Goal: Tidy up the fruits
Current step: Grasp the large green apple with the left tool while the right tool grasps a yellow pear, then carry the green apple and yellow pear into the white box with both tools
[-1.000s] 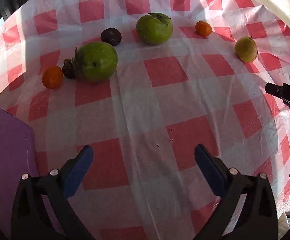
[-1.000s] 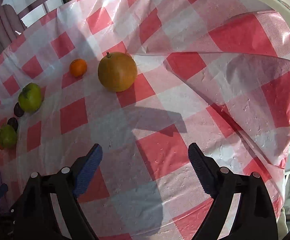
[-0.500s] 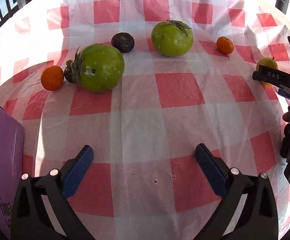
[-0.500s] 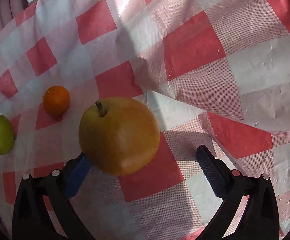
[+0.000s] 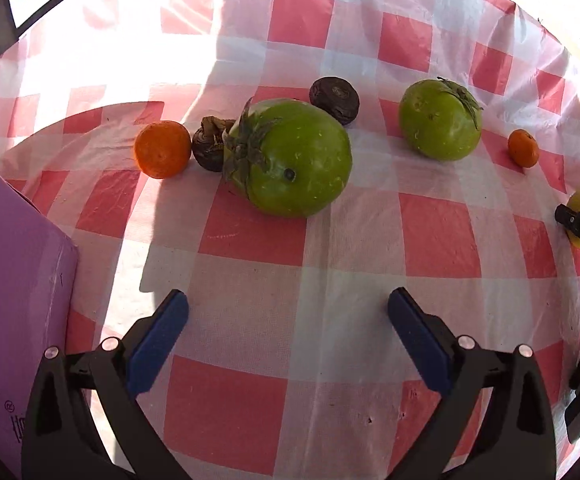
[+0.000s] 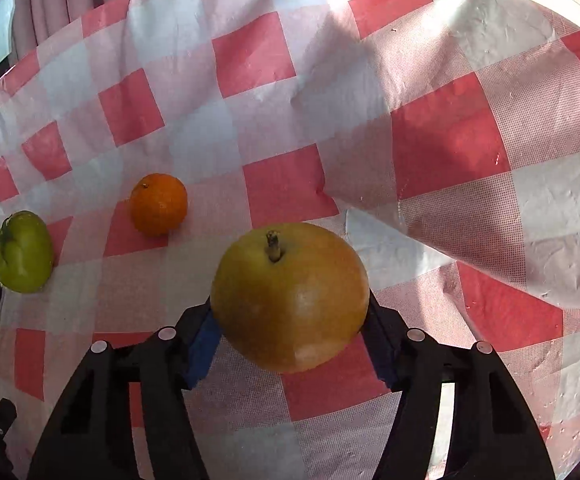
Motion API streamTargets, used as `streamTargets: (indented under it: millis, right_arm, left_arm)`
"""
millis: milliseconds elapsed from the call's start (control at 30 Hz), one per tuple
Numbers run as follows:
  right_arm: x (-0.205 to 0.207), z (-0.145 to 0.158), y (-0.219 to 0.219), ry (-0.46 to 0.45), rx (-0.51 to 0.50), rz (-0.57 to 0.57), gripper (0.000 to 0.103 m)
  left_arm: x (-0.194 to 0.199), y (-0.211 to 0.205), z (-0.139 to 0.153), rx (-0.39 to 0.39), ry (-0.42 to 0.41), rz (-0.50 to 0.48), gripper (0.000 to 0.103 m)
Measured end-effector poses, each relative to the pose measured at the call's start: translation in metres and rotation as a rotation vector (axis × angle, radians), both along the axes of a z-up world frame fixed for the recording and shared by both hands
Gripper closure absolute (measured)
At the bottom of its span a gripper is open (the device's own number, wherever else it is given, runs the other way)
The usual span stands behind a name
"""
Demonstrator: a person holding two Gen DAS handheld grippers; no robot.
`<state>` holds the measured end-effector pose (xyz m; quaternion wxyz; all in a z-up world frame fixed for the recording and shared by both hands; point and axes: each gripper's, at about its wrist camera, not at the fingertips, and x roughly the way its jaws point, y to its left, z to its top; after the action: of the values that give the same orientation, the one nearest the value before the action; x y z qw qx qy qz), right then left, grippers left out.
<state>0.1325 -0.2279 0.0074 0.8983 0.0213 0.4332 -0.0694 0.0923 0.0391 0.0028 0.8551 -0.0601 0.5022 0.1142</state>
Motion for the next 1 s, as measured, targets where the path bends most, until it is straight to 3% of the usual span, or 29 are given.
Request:
streamTargets:
  millis: [67, 333, 467, 500, 667, 833, 1000]
  right_arm:
    - [-0.001, -0.002, -0.002, -0.002, 0.005, 0.000, 0.041]
    - [0.010, 0.001, -0.010, 0.000, 0.008, 0.001, 0.040]
    - [0.009, 0.001, -0.011, 0.000, 0.008, 0.001, 0.040]
    - [0.026, 0.002, -0.008, 0.002, 0.007, 0.001, 0.040]
    - [0.027, 0.002, -0.008, 0.002, 0.006, 0.002, 0.040]
    - [0.024, 0.004, -0.006, 0.012, 0.001, 0.008, 0.041]
    - [-0.023, 0.010, 0.000, 0.081, 0.098, -0.026, 0.042]
  left_arm:
    - [0.008, 0.008, 0.002, -0.003, -0.020, 0.024, 0.015]
    - [0.051, 0.017, 0.001, 0.024, -0.078, 0.046, 0.016]
    - [0.067, 0.009, 0.006, 0.030, -0.102, -0.005, 0.041]
    - [0.069, 0.009, 0.006, 0.030, -0.093, -0.008, 0.041]
    - [0.051, 0.004, 0.007, -0.005, -0.062, -0.050, 0.041]
    - [0.017, -0.017, 0.007, -0.005, 0.009, -0.160, 0.041]
    - [-0.023, -0.029, 0.009, -0.039, 0.068, -0.253, 0.041]
